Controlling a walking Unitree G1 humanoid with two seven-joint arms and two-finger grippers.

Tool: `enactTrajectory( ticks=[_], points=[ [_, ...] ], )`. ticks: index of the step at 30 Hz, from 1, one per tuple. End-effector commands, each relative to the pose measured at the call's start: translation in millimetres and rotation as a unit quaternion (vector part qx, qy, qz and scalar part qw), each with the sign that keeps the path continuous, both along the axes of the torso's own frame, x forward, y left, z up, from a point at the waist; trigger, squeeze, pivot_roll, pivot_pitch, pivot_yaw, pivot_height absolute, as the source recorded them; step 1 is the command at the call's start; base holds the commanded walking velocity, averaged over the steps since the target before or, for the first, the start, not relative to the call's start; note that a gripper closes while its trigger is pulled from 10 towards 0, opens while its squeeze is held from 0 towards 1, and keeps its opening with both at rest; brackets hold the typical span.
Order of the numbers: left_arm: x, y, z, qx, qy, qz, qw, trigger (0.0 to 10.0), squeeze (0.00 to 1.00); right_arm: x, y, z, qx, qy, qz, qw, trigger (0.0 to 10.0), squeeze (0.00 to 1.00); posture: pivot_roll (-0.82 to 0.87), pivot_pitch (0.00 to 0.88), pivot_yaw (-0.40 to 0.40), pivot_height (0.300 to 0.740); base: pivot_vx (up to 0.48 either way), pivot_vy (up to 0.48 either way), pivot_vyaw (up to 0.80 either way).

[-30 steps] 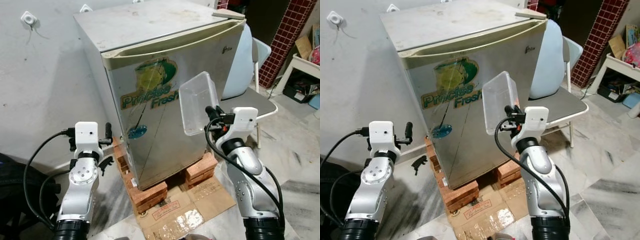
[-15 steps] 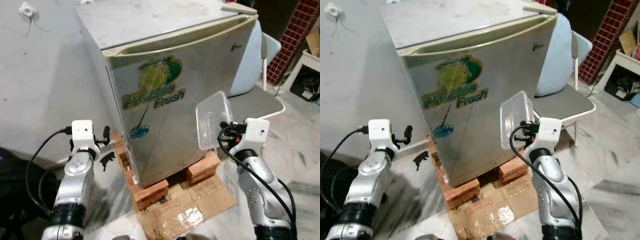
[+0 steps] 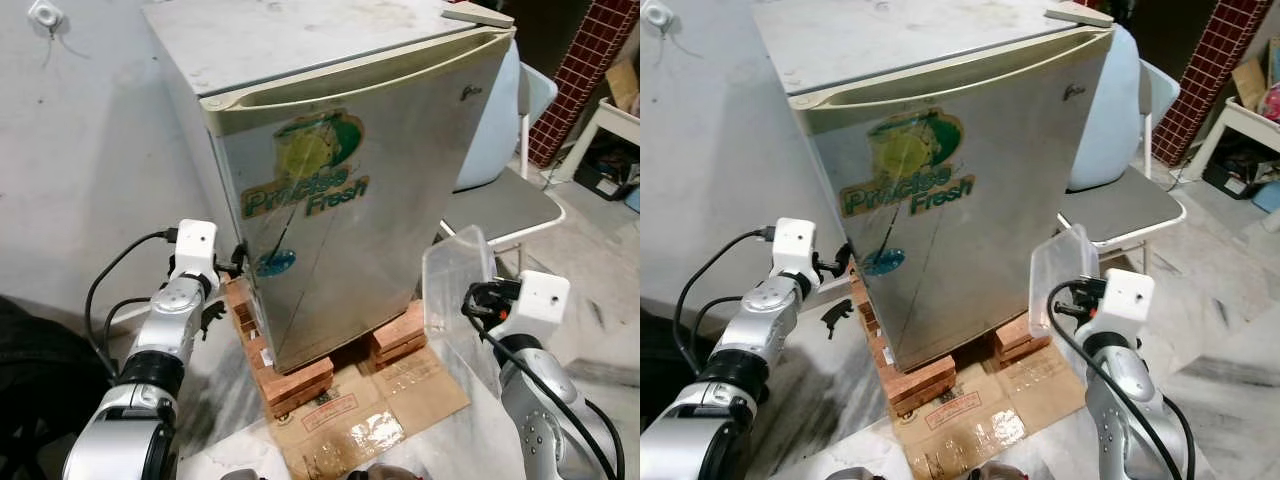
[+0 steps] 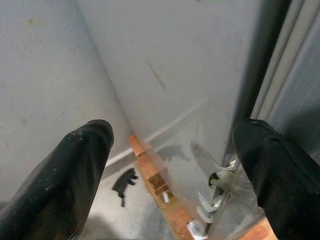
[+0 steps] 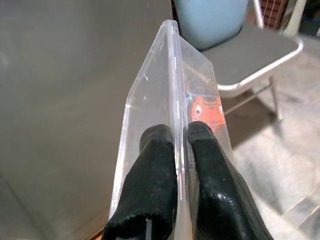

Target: Restocking fridge

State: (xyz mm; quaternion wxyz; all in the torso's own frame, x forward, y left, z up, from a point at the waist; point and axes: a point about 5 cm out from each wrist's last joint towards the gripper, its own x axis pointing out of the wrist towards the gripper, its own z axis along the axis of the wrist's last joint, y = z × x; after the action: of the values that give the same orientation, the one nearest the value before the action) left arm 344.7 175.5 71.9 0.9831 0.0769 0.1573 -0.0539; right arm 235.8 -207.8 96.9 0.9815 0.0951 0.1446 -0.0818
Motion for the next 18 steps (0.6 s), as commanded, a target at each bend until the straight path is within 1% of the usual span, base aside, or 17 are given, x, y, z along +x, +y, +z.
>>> enactTrajectory(
  ticks=[1, 2, 4, 6, 7, 8, 9, 10, 11, 12, 13, 14, 16, 17, 18],
  points=[
    [2.6, -14.5, -1.2, 0.014, 0.002, -0.042, 0.999, 10.0, 0.00, -1.6, -2.4, 3.1, 0.011, 0.001, -0.012, 1.000, 10.0, 0.00, -0.15, 0.058, 0.003, 0.740, 0.000, 0.000, 0.00],
    [2.6, -14.5, -1.2, 0.014, 0.002, -0.042, 0.999, 10.0, 0.00, -1.6, -2.4, 3.1, 0.011, 0.001, -0.012, 1.000, 10.0, 0.00, -0.15, 0.058, 0.003, 0.740, 0.000, 0.000, 0.00],
    [2.6, -24.8, -2.4, 0.025, 0.003, -0.081, 0.996, 10.0, 0.00, -1.0, -2.5, 2.9, 0.012, 0.001, -0.013, 1.000, 10.0, 0.00, -0.14, 0.058, 0.005, 0.740, 0.000, 0.000, 0.00],
    [1.7, -36.8, -1.9, 0.024, -0.002, -0.128, 0.991, 10.0, 0.00, -1.0, -2.2, 3.5, 0.015, 0.001, -0.014, 1.000, 10.0, 0.00, -0.14, 0.058, 0.005, 0.740, 0.000, 0.000, 0.00],
    [-0.2, -46.3, -1.9, 0.030, -0.004, -0.167, 0.985, 10.0, 0.00, -1.1, -2.2, 3.9, 0.017, 0.003, -0.015, 1.000, 10.0, 0.00, -0.14, 0.057, 0.004, 0.740, 0.000, 0.000, 0.00],
    [-0.2, -46.3, -1.9, 0.030, -0.004, -0.167, 0.985, 10.0, 0.00, -1.1, -2.2, 3.9, 0.017, 0.003, -0.015, 1.000, 10.0, 0.00, -0.14, 0.057, 0.004, 0.740, 0.000, 0.000, 0.00],
    [-4.6, -57.1, -2.1, 0.027, -0.008, -0.216, 0.976, 10.0, 0.00, -1.6, -3.1, 3.7, 0.018, 0.005, -0.019, 1.000, 10.0, 0.00, -0.14, 0.056, 0.005, 0.740, 0.000, 0.000, 0.00],
    [-4.6, -57.1, -2.1, 0.027, -0.008, -0.216, 0.976, 10.0, 0.00, -1.6, -3.1, 3.7, 0.018, 0.005, -0.019, 1.000, 10.0, 0.00, -0.14, 0.056, 0.005, 0.740, 0.000, 0.000, 0.00],
    [-11.1, -68.4, -3.7, 0.033, -0.011, -0.265, 0.964, 10.0, 0.00, -3.1, -6.5, 2.4, 0.022, 0.012, -0.034, 0.999, 10.0, 0.00, -0.14, 0.057, 0.005, 0.740, 0.000, 0.000, 0.00],
    [-14.6, -73.3, -4.5, 0.032, -0.012, -0.286, 0.958, 10.0, 0.00, -4.2, -8.7, 1.2, 0.028, 0.015, -0.045, 0.998, 10.0, 0.00, -0.14, 0.056, 0.007, 0.740, 0.000, 0.000, 0.00],
    [-20.3, -80.3, -5.8, 0.026, -0.011, -0.316, 0.948, 10.0, 0.00, -6.3, -12.9, -1.2, 0.038, 0.020, -0.065, 0.997, 10.0, 0.00, -0.14, 0.056, 0.008, 0.740, 0.000, 0.000, 0.00],
    [-20.3, -80.3, -5.8, 0.026, -0.011, -0.316, 0.948, 10.0, 0.00, -6.3, -12.9, -1.2, 0.038, 0.020, -0.065, 0.997, 10.0, 0.00, -0.14, 0.056, 0.008, 0.740, 0.000, 0.000, 0.00],
    [-35.0, -93.0, -7.6, 0.029, -0.030, -0.373, 0.927, 10.0, 0.00, -11.8, -21.6, -10.9, 0.043, 0.048, -0.099, 0.993, 10.0, 0.00, -0.13, 0.053, 0.016, 0.740, 0.000, 0.000, 0.00],
    [-35.0, -93.0, -7.6, 0.029, -0.030, -0.373, 0.927, 10.0, 0.00, -11.8, -21.6, -10.9, 0.043, 0.048, -0.099, 0.993, 10.0, 0.00, -0.13, 0.053, 0.016, 0.740, 0.000, 0.000, 0.00],
    [-43.5, -98.3, -7.2, 0.017, -0.041, -0.389, 0.920, 10.0, 0.00, -15.4, -25.5, -19.1, 0.020, 0.077, -0.103, 0.991, 10.0, 0.00, -0.13, 0.052, 0.019, 0.740, 0.000, 0.000, 0.00]
  ],
)
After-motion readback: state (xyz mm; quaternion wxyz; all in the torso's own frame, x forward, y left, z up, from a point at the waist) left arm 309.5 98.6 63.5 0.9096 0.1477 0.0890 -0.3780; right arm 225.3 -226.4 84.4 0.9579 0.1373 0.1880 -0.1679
